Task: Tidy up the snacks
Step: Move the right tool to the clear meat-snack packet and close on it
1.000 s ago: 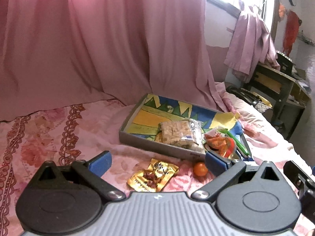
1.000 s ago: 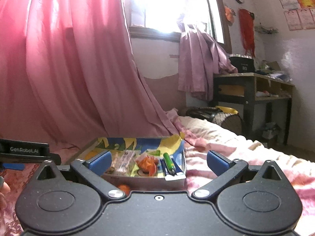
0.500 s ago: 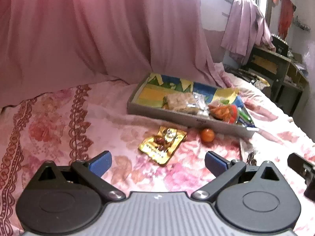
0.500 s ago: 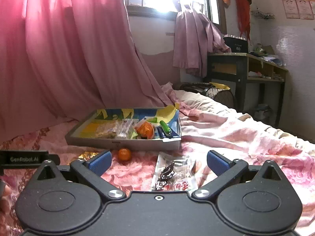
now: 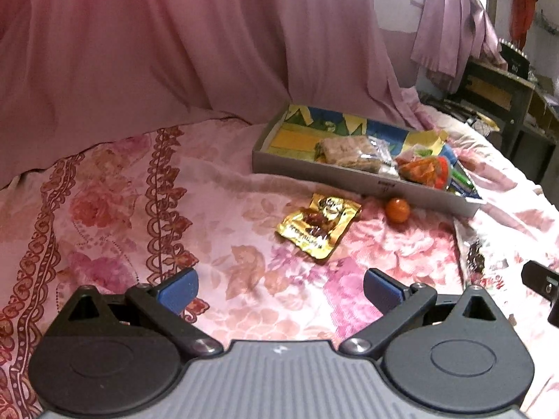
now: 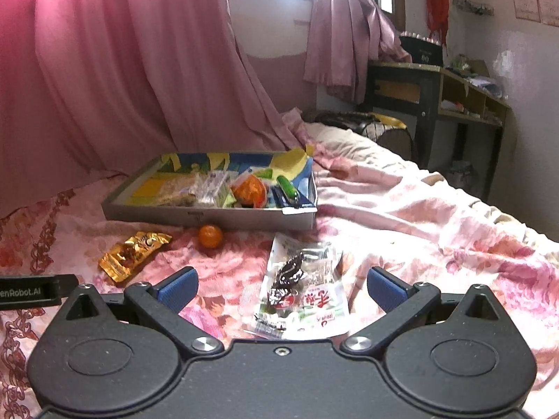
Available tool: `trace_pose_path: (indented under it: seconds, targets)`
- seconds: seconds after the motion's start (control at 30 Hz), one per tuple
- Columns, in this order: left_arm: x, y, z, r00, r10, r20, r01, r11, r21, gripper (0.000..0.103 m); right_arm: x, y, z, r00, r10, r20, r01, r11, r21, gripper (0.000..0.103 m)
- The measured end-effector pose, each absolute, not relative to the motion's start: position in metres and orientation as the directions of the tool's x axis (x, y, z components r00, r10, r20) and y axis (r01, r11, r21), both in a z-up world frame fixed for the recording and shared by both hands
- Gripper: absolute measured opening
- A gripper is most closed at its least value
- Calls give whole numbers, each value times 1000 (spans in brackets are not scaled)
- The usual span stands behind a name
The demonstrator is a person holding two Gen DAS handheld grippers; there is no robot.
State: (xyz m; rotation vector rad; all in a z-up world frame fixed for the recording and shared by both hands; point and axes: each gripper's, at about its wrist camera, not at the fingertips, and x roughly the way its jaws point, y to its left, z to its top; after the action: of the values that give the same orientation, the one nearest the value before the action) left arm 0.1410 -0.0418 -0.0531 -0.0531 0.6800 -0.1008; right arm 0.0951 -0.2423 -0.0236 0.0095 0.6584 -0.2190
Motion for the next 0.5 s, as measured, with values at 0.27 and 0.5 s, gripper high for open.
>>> trace_pose_path:
  seconds: [0.27,0.5]
  targets:
    - [142,-46,-59,755,-102,-648,82,995,-60,102,101,-245,-28,741,-193,-643,208,977,-53,102]
    - [148,-53,-58,747,-103,-657,106,994,-36,102,112,-257,-30,707,-129,-695,196,980,18,102]
